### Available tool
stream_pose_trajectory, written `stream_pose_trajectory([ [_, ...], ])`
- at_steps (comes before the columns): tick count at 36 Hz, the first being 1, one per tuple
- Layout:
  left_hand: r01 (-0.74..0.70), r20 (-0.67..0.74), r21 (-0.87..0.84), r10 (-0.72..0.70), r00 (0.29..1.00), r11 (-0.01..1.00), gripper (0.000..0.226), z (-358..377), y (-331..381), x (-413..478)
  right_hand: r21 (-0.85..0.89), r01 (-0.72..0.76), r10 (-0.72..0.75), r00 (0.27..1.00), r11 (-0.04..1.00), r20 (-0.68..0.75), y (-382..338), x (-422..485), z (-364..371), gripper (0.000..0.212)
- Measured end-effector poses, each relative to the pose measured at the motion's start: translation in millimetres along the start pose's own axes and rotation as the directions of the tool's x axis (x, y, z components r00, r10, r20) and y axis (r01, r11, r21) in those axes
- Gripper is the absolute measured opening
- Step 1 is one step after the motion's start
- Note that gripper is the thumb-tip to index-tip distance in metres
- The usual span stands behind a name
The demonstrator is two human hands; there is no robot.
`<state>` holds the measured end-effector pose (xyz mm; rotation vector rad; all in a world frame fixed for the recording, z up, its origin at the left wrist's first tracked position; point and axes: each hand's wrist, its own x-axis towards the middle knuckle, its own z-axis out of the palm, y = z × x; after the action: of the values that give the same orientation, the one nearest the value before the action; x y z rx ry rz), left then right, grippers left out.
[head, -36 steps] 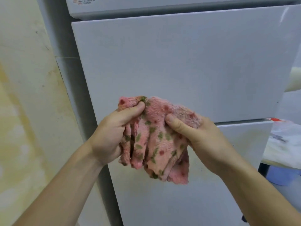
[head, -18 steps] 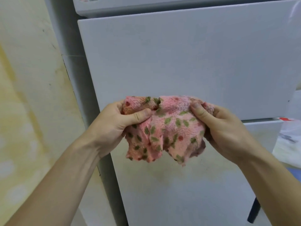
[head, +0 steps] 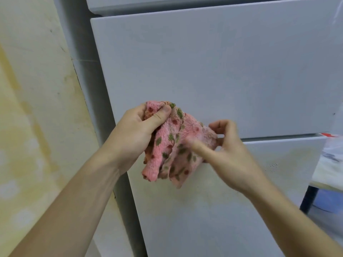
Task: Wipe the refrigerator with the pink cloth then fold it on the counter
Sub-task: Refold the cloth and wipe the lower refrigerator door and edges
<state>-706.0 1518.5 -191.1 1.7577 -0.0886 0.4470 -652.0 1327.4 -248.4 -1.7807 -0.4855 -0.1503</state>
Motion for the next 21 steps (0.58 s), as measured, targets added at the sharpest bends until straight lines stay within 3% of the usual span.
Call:
stream_pose_trajectory([
  [4, -0.028, -0.087, 0.068, 0.034, 0.996, 0.997, 0.019, -1.6, -0.3, 1.3, -0.074, 0.034, -0.036, 0.999, 0.997, -0.023, 3.1, -7.9, 5.6, 0.088],
  [7, -0.072, -0.178, 0.257, 0.12, 0.977, 0.964, 0.021, -6.1, -4.2, 1.3, -0.164, 0.139, -0.158, 0.981, 0.977, -0.109, 12.8, -14.1, 10.2, 0.08],
  [9, -0.116, -0.209, 0.375, 0.205, 0.956, 0.92, 0.021, -6.2, -5.3, -0.2, -0.41, 0.285, -0.403, 0.884, 0.866, -0.238, 17.0, -16.6, 16.0, 0.058],
  [11, -0.145, -0.193, 0.42, 0.244, 0.95, 0.896, 0.021, -3.9, -5.7, -2.7, -0.565, 0.385, -0.587, 0.777, 0.73, -0.229, 15.8, -18.6, 22.4, 0.045],
  [13, -0.152, -0.145, 0.43, 0.234, 0.961, 0.89, 0.021, -1.3, -5.2, -4.9, -0.481, 0.384, -0.502, 0.853, 0.788, -0.142, 7.2, -21.4, 29.5, 0.056],
  [15, -0.145, -0.096, 0.393, 0.197, 0.976, 0.908, 0.021, -1.1, -2.6, -7.8, -0.404, 0.258, -0.302, 0.952, 0.878, -0.049, 0.3, -22.1, 34.5, 0.059],
  [17, -0.125, -0.067, 0.354, 0.159, 0.985, 0.927, 0.02, -6.5, 0.0, -9.6, -0.355, 0.209, -0.234, 0.972, 0.911, -0.027, -2.6, -19.7, 34.8, 0.041],
  [19, -0.089, -0.041, 0.351, 0.11, 0.993, 0.932, 0.021, -15.6, 1.7, -11.1, -0.144, 0.171, -0.177, 0.984, 0.975, -0.026, -3.9, -13.9, 29.1, 0.02],
  [21, -0.03, -0.019, 0.316, 0.038, 0.999, 0.948, 0.023, -26.6, 1.4, -12.6, 0.072, 0.094, -0.095, 0.996, 0.993, 0.0, -5.5, -6.9, 17.9, 0.022],
])
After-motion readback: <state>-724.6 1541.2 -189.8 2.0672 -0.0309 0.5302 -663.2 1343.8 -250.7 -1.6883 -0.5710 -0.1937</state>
